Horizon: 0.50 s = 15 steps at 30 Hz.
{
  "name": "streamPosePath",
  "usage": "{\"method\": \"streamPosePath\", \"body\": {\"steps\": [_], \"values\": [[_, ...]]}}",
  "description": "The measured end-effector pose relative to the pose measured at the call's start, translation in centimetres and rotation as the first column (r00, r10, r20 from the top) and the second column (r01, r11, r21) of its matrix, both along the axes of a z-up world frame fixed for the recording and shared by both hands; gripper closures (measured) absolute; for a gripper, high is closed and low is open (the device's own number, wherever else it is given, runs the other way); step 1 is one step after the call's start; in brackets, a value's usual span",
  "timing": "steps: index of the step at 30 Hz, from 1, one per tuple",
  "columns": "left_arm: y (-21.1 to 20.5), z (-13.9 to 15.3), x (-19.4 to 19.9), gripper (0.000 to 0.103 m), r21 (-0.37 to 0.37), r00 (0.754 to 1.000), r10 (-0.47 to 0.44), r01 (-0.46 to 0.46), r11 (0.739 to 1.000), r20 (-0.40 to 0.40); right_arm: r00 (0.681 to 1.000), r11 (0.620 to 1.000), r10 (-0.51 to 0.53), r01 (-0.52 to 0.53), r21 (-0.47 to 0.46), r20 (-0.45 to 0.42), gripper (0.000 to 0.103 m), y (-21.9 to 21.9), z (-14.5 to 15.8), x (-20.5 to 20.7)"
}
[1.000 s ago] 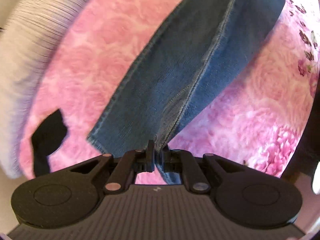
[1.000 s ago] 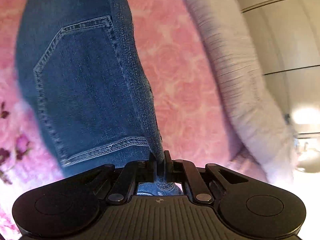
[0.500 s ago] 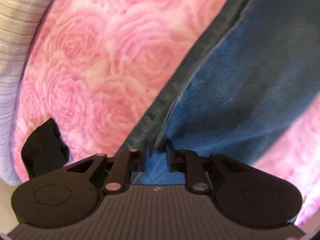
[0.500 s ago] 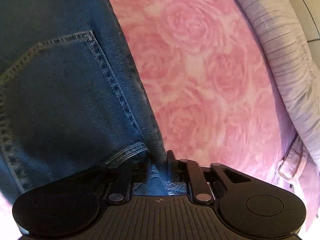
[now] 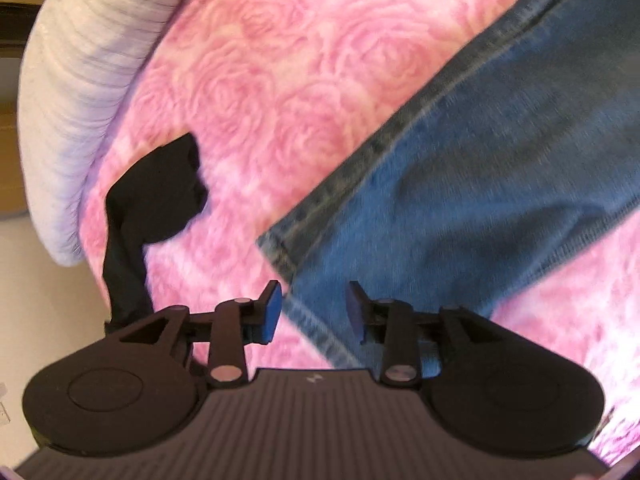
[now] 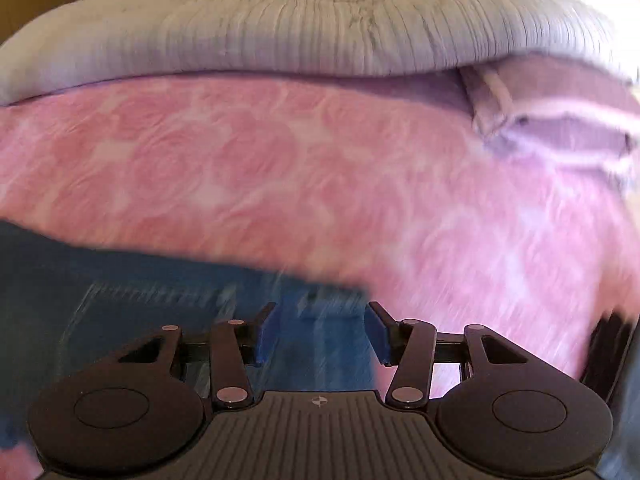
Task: Fold clothes
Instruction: 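Lay the folded jeans down and align the hems with the left tool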
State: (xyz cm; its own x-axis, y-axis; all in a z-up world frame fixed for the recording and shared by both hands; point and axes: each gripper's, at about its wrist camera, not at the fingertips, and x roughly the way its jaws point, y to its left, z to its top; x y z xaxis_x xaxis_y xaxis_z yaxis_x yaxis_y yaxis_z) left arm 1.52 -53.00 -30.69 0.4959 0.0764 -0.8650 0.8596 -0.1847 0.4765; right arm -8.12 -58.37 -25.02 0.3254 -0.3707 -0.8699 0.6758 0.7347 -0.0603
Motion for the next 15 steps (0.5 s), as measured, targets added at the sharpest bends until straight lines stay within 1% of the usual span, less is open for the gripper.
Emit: {"method": "streamPosePath", "body": {"steps": [3,4,6,8,9,11,13,15], "values": [[2.4,1.0,-0.7,0.069,0.009,0.999,0.038,-0.038,0.999,0.007,0.998,0.998,0.005,-0.001,0.056,-0.062,0.052,2.7,-1.6,-1.5],[3.3,1.2,-0.8,0.068,0.005,0.999,0.044,-0.044,0.999,-0.001,0.996,0.999,0.004,0.0,0.054,-0.084,0.052,3.6,-1.9,-2.0],[5.1,1.6,-1.0,0.063,-0.003,0.998,0.057,-0.057,0.998,-0.016,0.994,1.0,-0.012,0.013,0.007,-0.109,0.052,5.0,-1.2,-2.7],[6.8,1.9,-1.2,0.06,-0.012,0.997,0.074,-0.075,0.997,-0.034,0.993,0.999,-0.025,0.023,-0.022,-0.114,0.052,6.4,-0.3,-2.9],[7.7,1.9,-1.0,0.058,-0.025,0.994,0.099,-0.1,0.995,-0.054,0.994,0.999,-0.023,0.019,-0.033,-0.111,0.052,7.2,0.0,-2.7],[9.1,1.5,-0.4,0.055,-0.051,0.985,0.144,-0.149,0.987,-0.093,0.996,0.999,0.007,-0.01,-0.036,-0.09,0.052,8.8,0.7,-1.7],[10.2,1.1,0.5,0.053,-0.082,0.972,0.191,-0.203,0.976,-0.138,0.996,0.998,0.039,-0.043,-0.044,-0.075,0.052,11.0,1.4,-0.3],[11.1,0.5,1.9,0.053,-0.127,0.951,0.239,-0.266,0.956,-0.195,0.994,0.996,0.085,-0.088,-0.034,-0.064,0.052,13.4,1.8,1.8]]}}
